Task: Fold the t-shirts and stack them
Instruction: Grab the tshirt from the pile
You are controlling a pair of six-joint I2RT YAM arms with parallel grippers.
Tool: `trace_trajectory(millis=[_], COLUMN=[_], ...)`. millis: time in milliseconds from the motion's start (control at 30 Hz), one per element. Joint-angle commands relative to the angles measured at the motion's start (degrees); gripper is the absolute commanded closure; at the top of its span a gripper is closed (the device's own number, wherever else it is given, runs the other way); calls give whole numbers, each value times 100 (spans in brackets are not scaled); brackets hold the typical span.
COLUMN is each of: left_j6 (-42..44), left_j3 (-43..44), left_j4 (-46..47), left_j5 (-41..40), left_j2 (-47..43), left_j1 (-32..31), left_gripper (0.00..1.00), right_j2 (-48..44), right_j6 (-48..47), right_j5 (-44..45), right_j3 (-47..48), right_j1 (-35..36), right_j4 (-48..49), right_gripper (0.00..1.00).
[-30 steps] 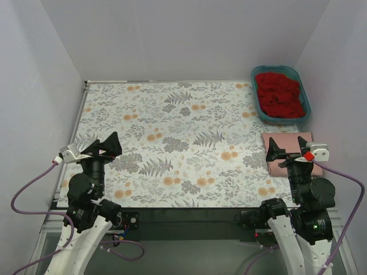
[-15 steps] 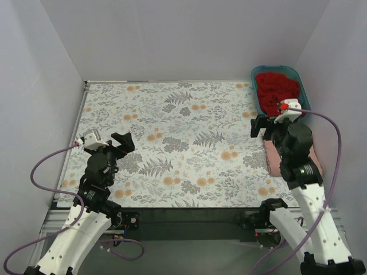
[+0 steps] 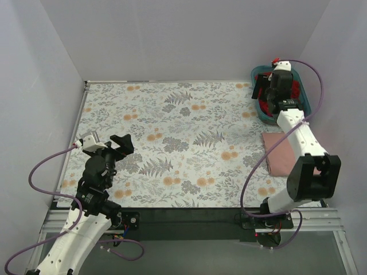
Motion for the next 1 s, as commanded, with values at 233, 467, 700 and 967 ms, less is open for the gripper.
trace_trajectory(millis=[233,467,700,967], left_j6=[98,116,116,89], left_j3=[204,177,222,213], left_j4=[-69,-52,-60,-52], left_j5=[-297,-315,-193,-69], left_j2=[43,192,412,315], left_j1=[33,77,147,183], left_gripper=[2,2,2,2], right_j2=[2306,3144,2671,869], right_j6=[27,-342,-659,-1141], right_j5=[-255,-413,-518,-993], right_j3=[1389,2233,1998,2048], right_j1=[-1145,-1339,-1304,-137], right_j4=[197,303,320,400], right_gripper=[21,48,99,99])
